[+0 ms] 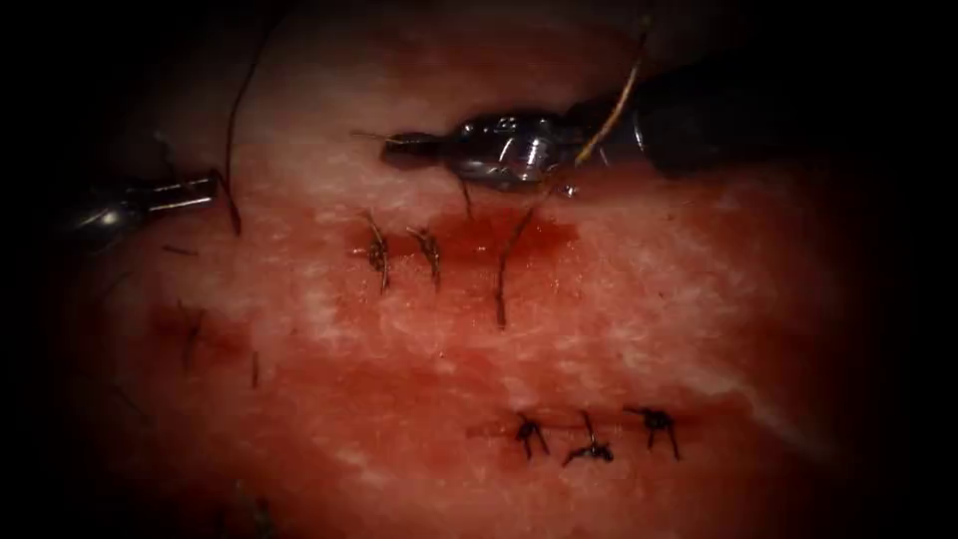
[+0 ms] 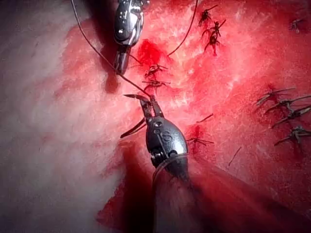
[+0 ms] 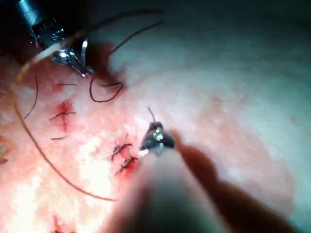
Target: Wound Closure
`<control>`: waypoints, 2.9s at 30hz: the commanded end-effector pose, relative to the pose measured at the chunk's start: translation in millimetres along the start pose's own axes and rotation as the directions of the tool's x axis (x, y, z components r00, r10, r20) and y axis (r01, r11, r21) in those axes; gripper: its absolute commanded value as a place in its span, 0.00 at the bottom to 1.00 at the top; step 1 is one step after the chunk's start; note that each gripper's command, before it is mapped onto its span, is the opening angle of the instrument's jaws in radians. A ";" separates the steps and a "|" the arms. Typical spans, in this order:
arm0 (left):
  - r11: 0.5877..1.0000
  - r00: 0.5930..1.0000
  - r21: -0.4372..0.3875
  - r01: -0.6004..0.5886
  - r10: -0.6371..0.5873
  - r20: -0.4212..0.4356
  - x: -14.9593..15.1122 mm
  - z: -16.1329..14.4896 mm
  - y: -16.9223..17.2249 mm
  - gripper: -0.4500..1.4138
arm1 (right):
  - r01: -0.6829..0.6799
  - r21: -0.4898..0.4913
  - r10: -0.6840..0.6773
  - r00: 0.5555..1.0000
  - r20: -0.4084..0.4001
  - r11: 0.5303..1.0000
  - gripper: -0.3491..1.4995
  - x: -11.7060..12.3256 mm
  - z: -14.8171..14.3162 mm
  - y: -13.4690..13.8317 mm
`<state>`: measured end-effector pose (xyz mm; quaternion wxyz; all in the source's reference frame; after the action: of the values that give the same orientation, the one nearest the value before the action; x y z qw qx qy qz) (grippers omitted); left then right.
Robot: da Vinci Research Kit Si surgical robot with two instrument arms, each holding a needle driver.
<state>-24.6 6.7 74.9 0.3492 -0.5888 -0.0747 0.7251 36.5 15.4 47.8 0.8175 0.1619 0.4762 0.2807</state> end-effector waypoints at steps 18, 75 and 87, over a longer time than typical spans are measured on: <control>1.000 1.000 -0.016 0.001 -0.001 0.006 -1.3 0.7 0.8 0.00 | 0.041 0.031 -0.033 0.976 -0.216 0.999 0.00 0.5 -6.4 -3.6; 0.970 0.966 0.235 0.067 -0.122 0.226 15.4 22.8 1.0 0.75 | 0.024 -0.210 -0.060 0.984 -0.168 0.977 0.99 -1.2 -9.5 -1.3; 0.967 0.924 0.244 -0.078 -0.022 0.382 14.8 28.4 -2.8 0.57 | 0.034 -0.205 -0.068 0.985 -0.161 0.978 0.99 -1.2 -8.5 -1.9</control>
<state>-49.6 26.7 72.7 0.3869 -0.3864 -0.0366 0.8364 28.6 13.7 43.0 0.7939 0.0409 0.5162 0.3186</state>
